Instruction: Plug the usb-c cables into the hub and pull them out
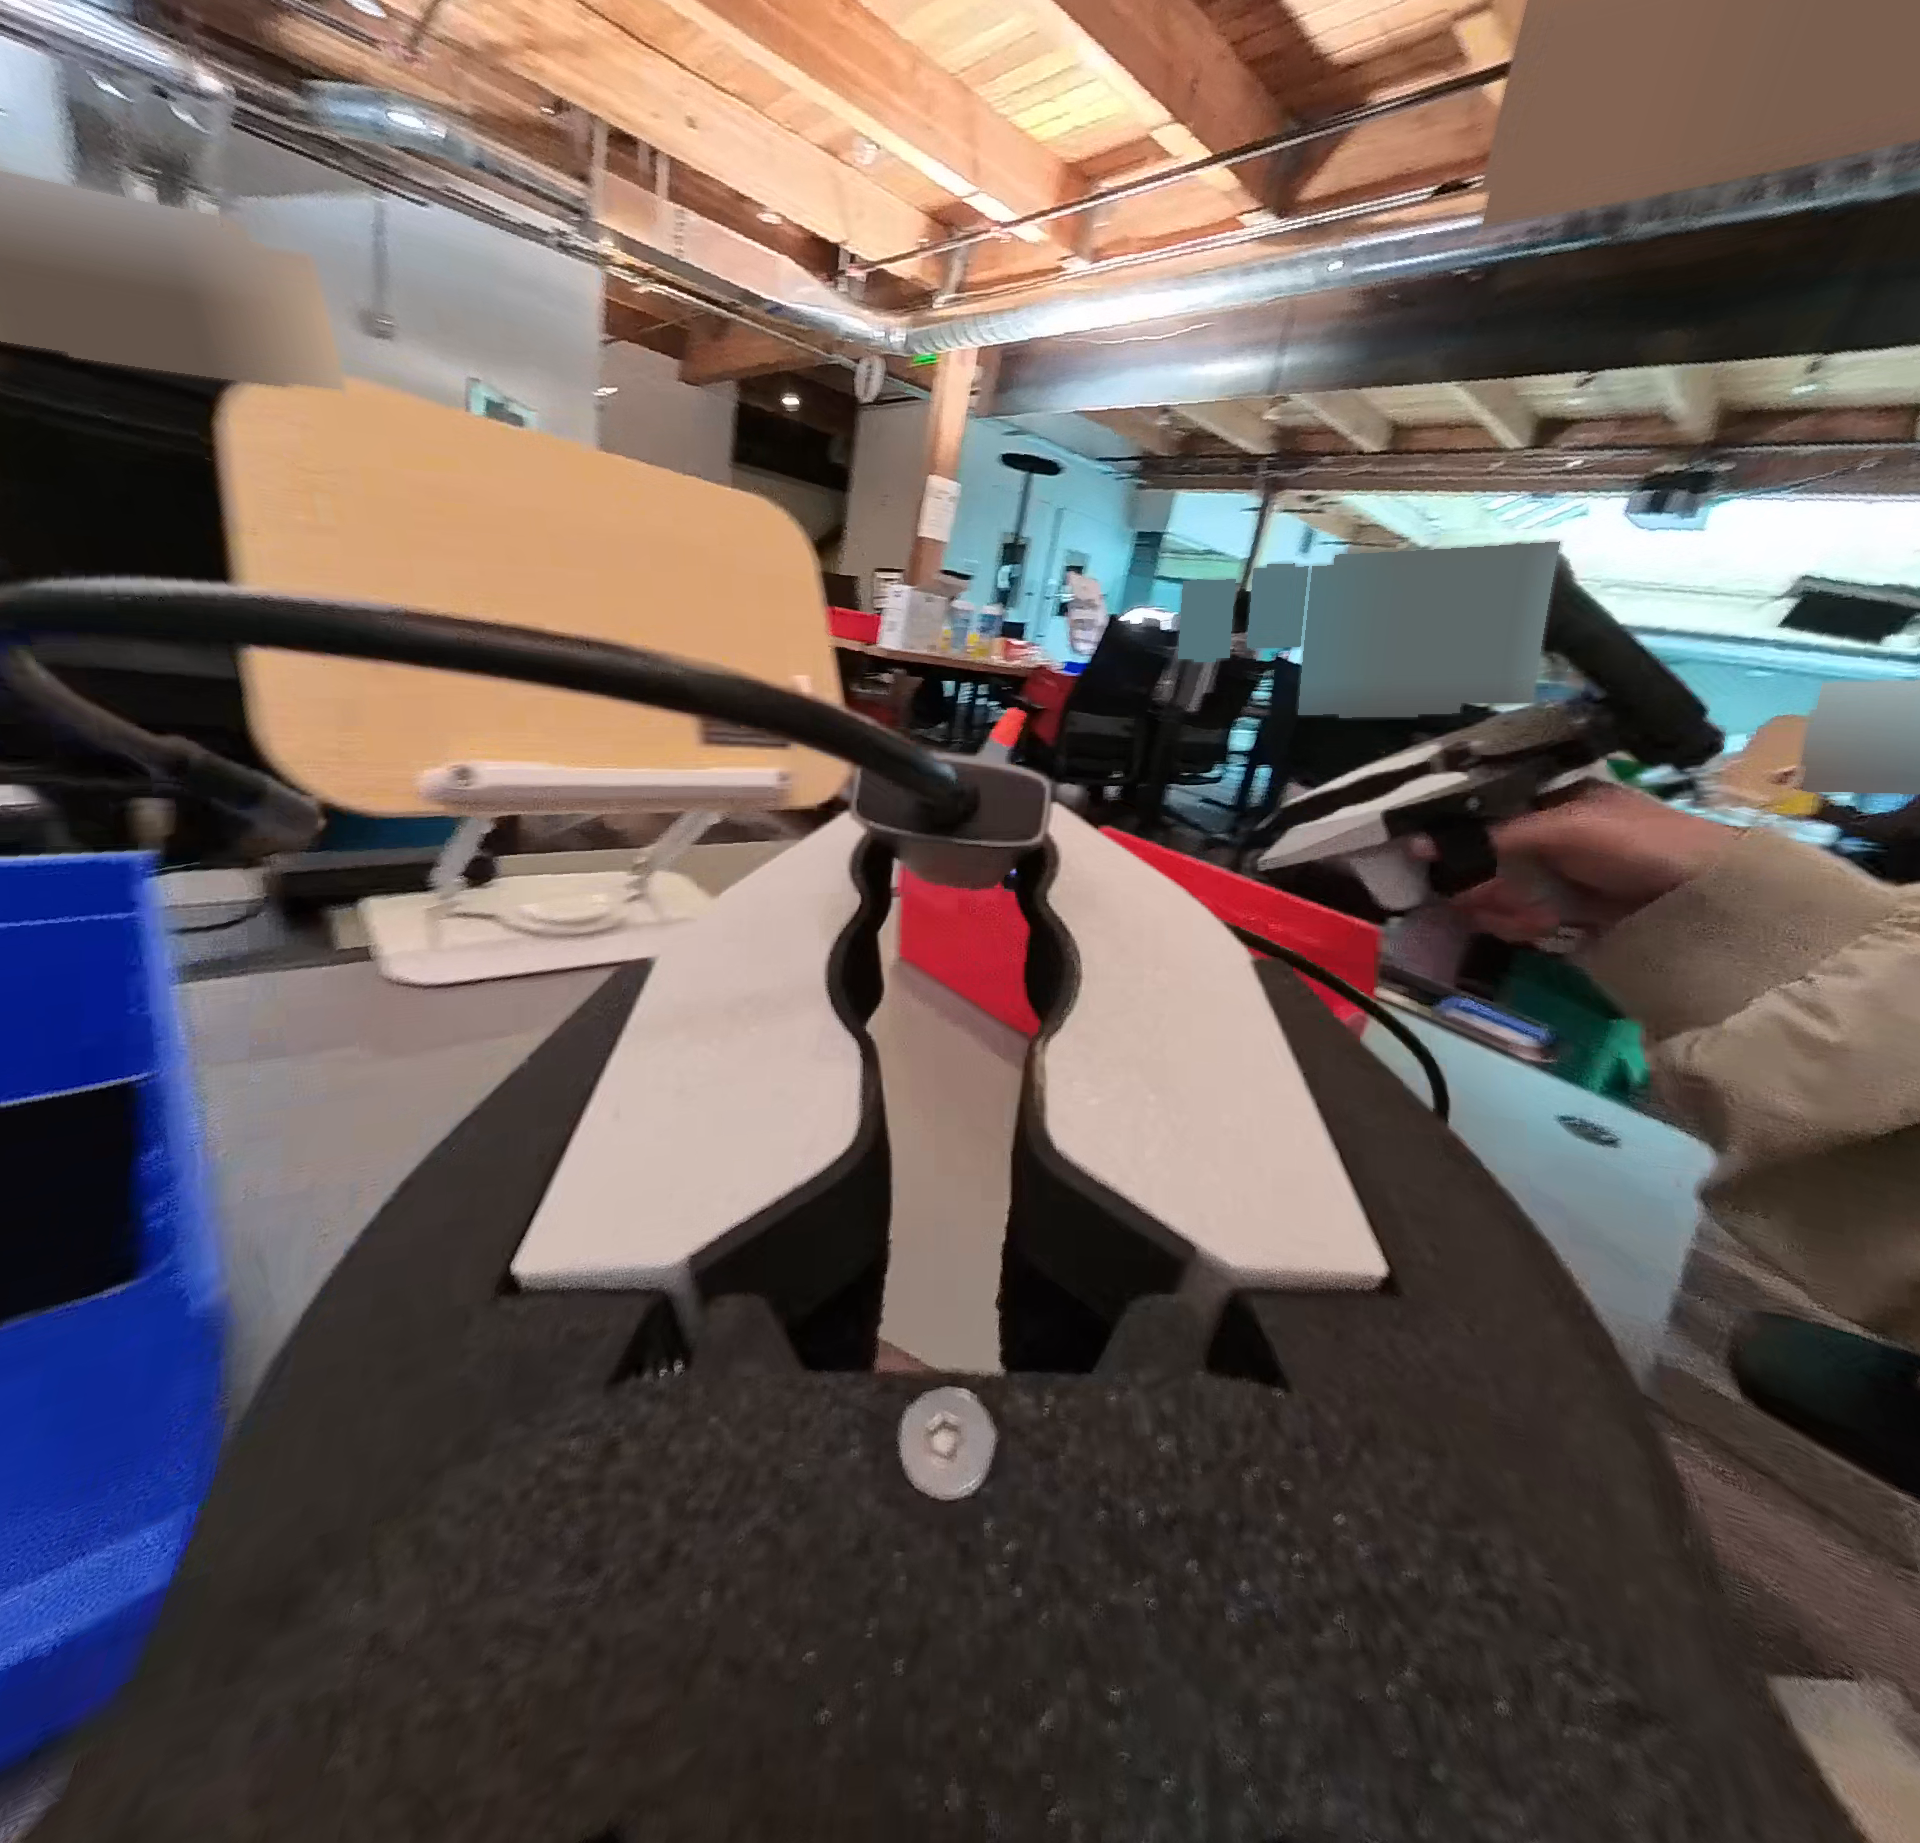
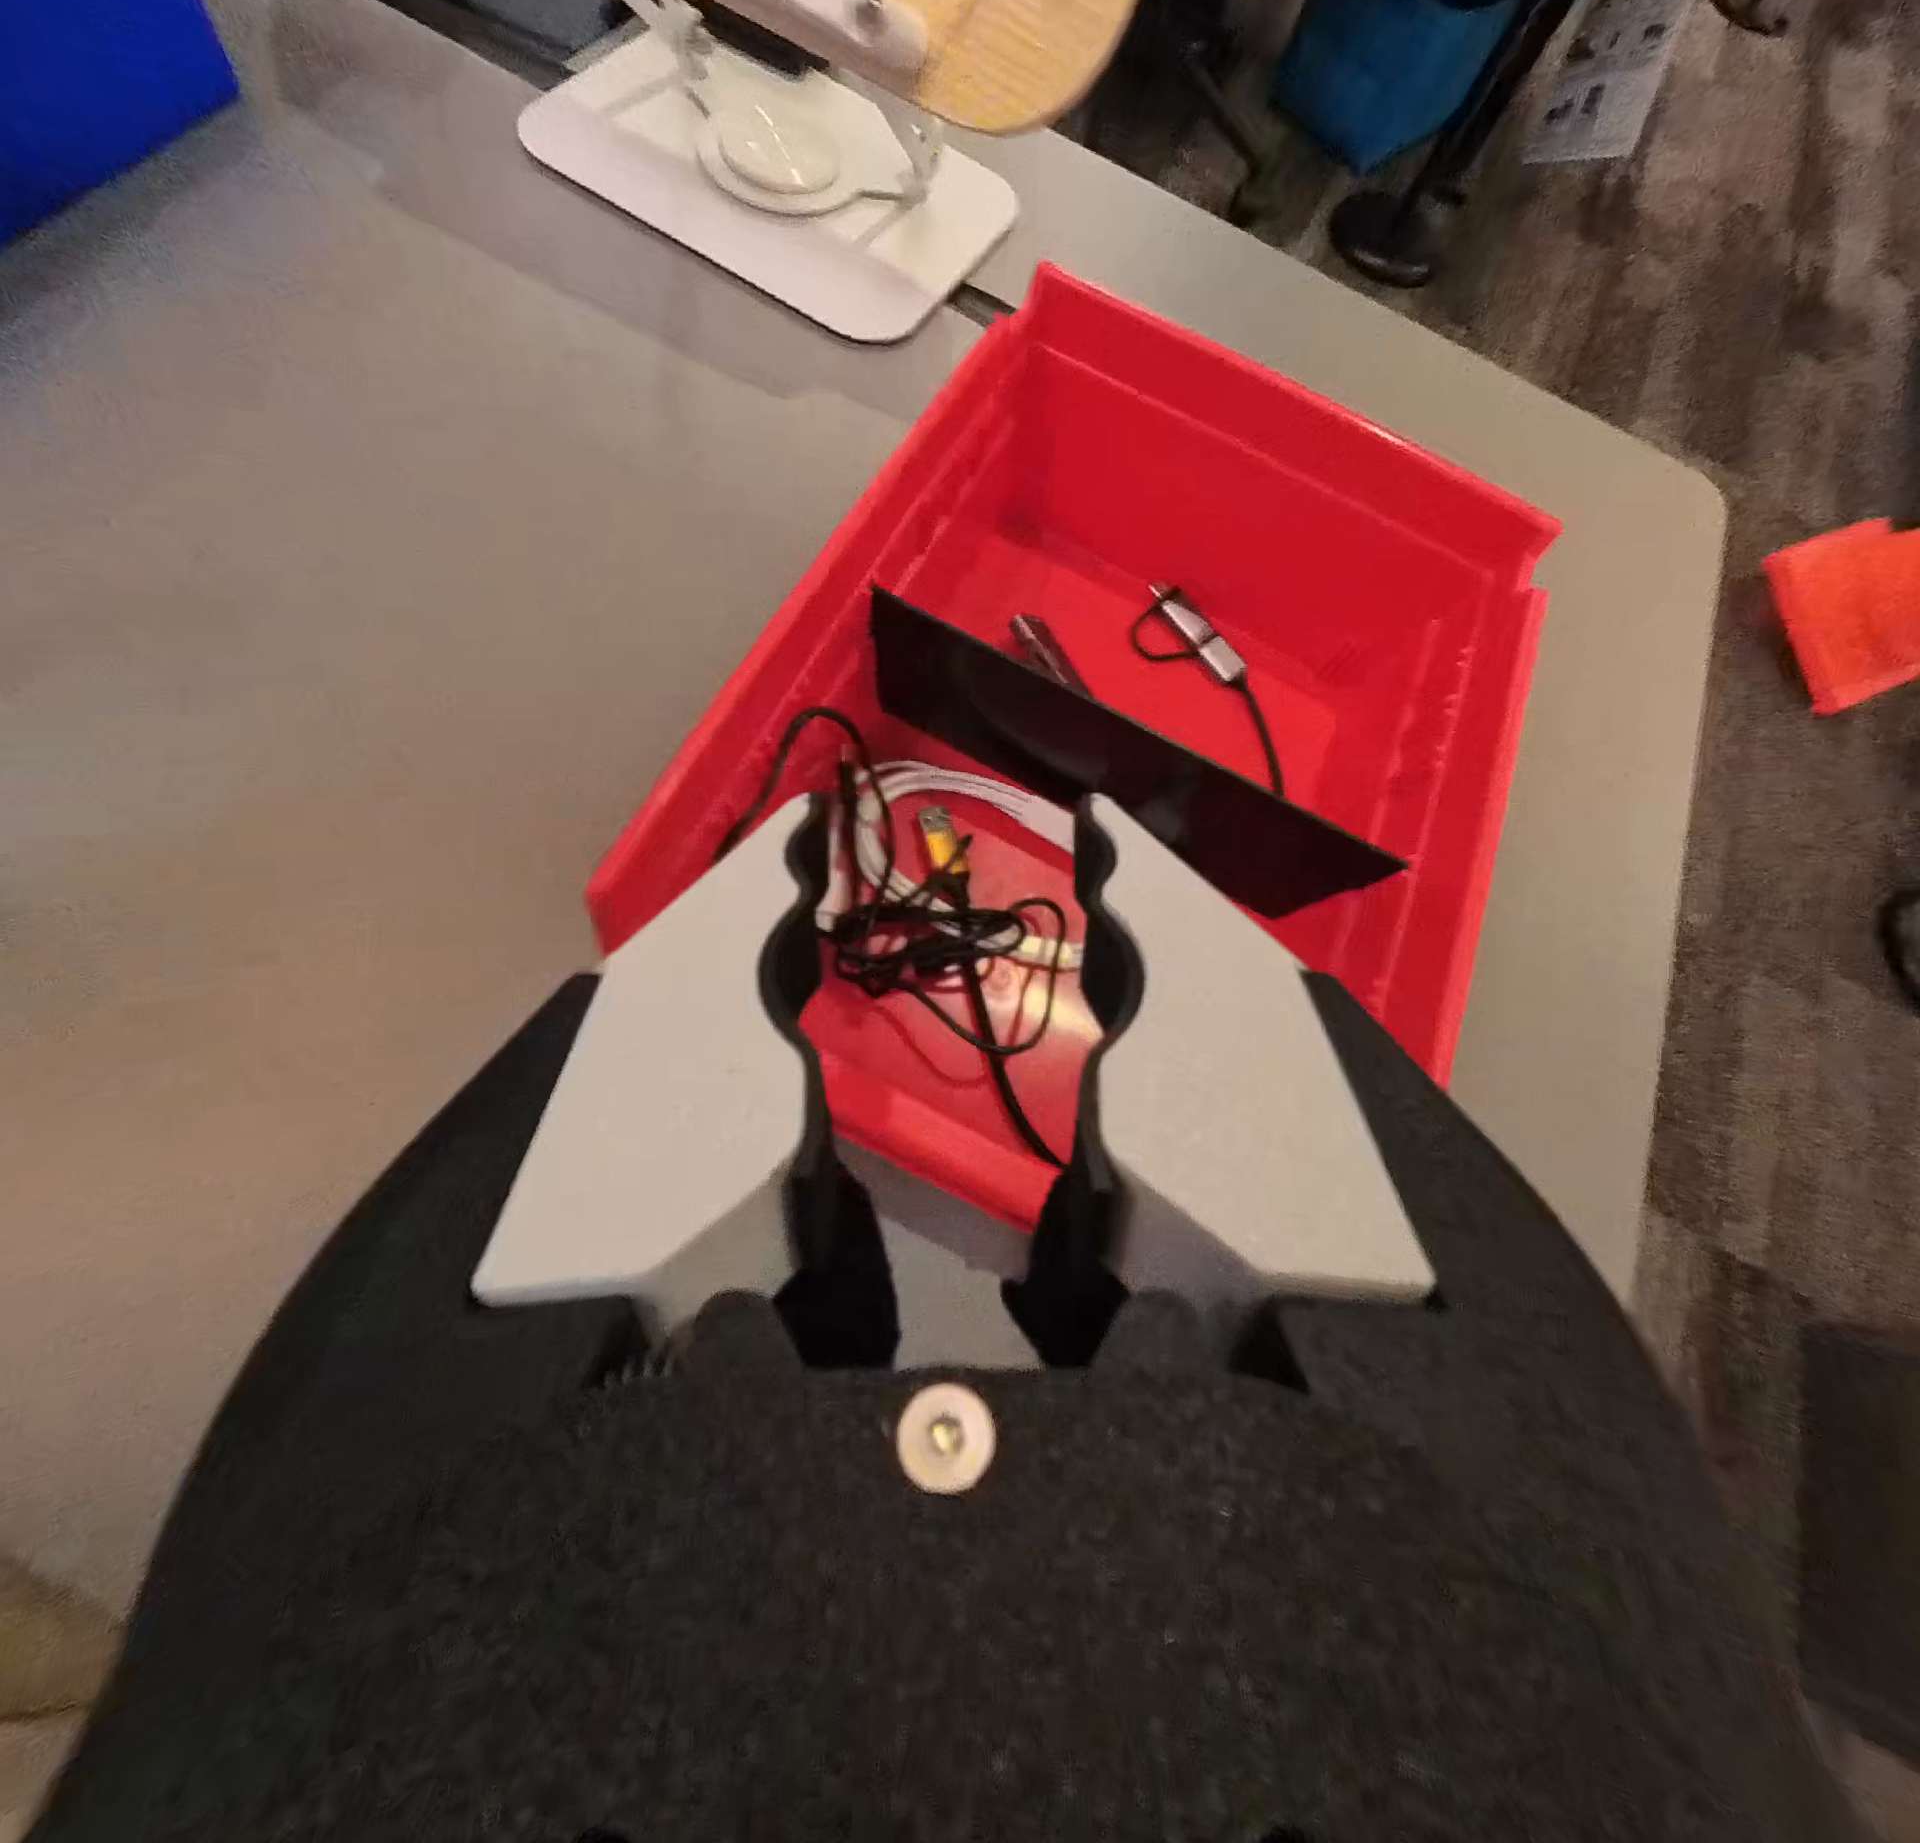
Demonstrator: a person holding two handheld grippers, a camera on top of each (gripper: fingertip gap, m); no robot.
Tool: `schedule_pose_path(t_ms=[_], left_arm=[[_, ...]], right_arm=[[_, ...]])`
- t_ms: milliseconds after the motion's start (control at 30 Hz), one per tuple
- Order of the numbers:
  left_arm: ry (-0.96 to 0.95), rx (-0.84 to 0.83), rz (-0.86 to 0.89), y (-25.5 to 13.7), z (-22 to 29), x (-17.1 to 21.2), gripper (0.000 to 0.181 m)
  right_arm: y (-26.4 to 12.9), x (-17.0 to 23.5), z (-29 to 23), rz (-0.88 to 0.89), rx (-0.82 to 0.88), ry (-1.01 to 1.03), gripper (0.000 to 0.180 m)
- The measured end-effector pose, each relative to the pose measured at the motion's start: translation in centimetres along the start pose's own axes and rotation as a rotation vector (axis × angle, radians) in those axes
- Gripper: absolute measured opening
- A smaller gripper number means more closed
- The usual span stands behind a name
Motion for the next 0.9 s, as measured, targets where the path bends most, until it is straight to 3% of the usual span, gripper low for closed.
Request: schedule_pose_path(t_ms=[167, 233, 300, 433, 600, 700, 900], left_arm=[[0.041, 0.081, -0.037, 4.6, 1.9, 1.3, 0.023], [0.114, 0.059, -0.050, 5.7, 2.3, 2.3, 0.023], [0.159, 0.046, -0.062, 6.4, 2.7, 3.3, 0.023], [0.135, 0.008, -0.046, 6.8, 3.2, 4.7, 0.023], [0.106, 0.007, -0.048, 6.9, 3.4, 5.3, 0.023], [0.122, 0.006, -0.057, 6.8, 3.3, 5.5, 0.023], [0.260, -0.067, -0.079, 6.8, 3.5, 5.8, 0.024]], right_arm=[[-2.0, -5.3, -9.0, 0.424, -0.504, 0.069, 0.065], [-2.1, -7.0, -12.6, 0.544, -0.589, 0.166, 0.064], [-1.4, -8.0, -15.1, 0.592, -0.547, 0.285, 0.060], [1.1, -7.9, -16.8, 0.557, -0.350, 0.258, 0.044], [2.1, -8.1, -17.5, 0.537, -0.339, 0.214, 0.032], [2.2, -8.0, -17.6, 0.556, -0.346, 0.208, 0.010], [2.6, -7.6, -18.2, 0.510, -0.344, 0.239, 0.010]])
Point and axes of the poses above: each gripper's, where its closed fingertips meet, y out along the fingers, x out of its underside, z = x × y across the jaws, the point moved 8 cm from there along -y, back along the fingers, and after that the axes turned 15 degrees about -y, right-handed, at the moved point
